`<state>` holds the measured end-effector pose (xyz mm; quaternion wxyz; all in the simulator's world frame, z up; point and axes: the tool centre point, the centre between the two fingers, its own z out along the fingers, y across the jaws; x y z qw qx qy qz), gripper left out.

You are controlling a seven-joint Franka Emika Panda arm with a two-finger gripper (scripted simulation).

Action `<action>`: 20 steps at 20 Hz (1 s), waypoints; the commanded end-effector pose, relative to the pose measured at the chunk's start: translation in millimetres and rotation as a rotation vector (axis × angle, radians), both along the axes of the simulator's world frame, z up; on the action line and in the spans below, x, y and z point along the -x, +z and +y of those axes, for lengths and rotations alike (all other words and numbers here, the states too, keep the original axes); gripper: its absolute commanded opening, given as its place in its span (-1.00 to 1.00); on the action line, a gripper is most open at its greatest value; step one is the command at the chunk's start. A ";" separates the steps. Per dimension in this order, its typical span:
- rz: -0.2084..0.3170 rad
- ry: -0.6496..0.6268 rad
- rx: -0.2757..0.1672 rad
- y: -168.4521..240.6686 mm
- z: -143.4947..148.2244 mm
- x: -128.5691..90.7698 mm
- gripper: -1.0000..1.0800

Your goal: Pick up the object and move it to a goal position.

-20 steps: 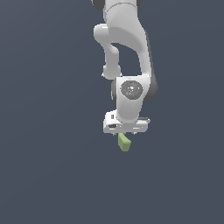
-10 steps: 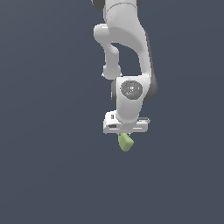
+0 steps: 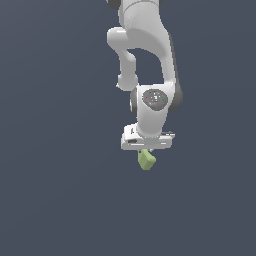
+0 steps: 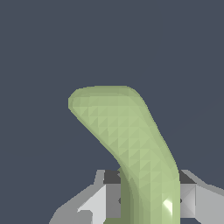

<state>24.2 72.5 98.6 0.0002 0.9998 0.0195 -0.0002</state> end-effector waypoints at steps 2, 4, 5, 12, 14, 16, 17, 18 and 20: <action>-0.001 0.001 0.000 3.9 16.8 11.4 -1.00; -0.001 0.001 0.000 6.8 30.0 20.8 -1.00; -0.001 0.002 0.000 8.4 37.8 26.2 -1.00; -0.001 0.002 0.000 18.8 84.8 58.0 -1.00; -0.001 0.002 0.000 20.8 93.7 63.8 -1.00; -0.001 0.002 0.000 22.2 100.0 67.8 -1.00; -0.001 0.002 0.000 22.7 102.1 69.1 -1.00; -0.001 0.002 0.000 23.0 103.7 69.9 -1.00; -0.001 0.002 0.000 23.2 104.8 70.2 -1.00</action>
